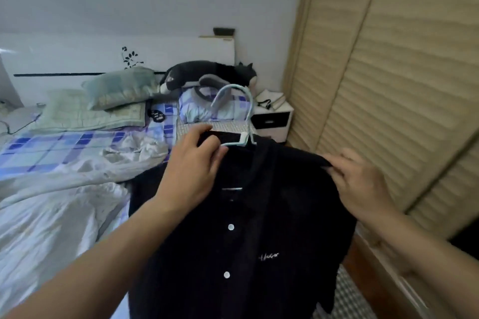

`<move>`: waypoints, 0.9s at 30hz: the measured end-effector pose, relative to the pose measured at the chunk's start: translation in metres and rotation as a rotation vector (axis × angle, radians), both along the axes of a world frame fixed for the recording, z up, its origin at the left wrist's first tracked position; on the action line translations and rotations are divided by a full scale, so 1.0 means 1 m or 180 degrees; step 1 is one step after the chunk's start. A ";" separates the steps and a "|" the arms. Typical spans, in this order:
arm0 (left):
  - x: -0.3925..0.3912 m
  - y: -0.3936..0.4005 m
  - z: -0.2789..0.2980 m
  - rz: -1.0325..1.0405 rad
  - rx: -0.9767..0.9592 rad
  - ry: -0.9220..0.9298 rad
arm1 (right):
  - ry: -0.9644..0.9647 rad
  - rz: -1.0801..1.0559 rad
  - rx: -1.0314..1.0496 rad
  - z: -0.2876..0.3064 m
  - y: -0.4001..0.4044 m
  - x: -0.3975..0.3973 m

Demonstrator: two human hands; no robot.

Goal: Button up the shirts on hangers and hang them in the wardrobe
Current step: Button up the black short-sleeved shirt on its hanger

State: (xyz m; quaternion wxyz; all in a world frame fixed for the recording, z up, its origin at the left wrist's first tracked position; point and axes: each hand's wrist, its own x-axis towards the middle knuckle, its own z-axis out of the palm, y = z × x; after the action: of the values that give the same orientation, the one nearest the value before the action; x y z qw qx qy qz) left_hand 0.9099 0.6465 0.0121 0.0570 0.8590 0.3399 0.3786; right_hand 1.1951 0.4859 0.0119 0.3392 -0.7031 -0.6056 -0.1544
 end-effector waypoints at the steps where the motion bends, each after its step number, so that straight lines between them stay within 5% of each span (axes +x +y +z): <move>1: 0.016 -0.002 0.033 -0.0106 0.0100 -0.0062 | 0.0035 -0.0049 0.0062 0.029 -0.017 0.012; 6: 0.076 -0.026 0.142 -0.0559 0.0538 -0.0520 | 0.0302 -0.0616 0.0427 0.113 -0.140 0.048; 14: 0.206 -0.173 0.249 -0.1499 0.1193 -0.1012 | 0.0018 -0.1169 -0.0636 0.226 -0.274 0.050; 22: 0.346 -0.323 0.327 -0.2559 0.1683 -0.0970 | -0.0309 -0.1641 0.0180 0.313 -0.413 0.138; 27: 0.450 -0.374 0.349 -0.2486 0.0861 -0.0896 | 0.1157 -0.1643 -0.0707 0.339 -0.540 0.202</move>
State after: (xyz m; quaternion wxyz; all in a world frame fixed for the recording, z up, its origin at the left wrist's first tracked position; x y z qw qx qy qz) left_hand 1.3596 0.2728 0.3609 0.1287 0.8629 -0.0741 0.4831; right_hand 1.3975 -0.0541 0.3510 0.3127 -0.8820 -0.3502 -0.0403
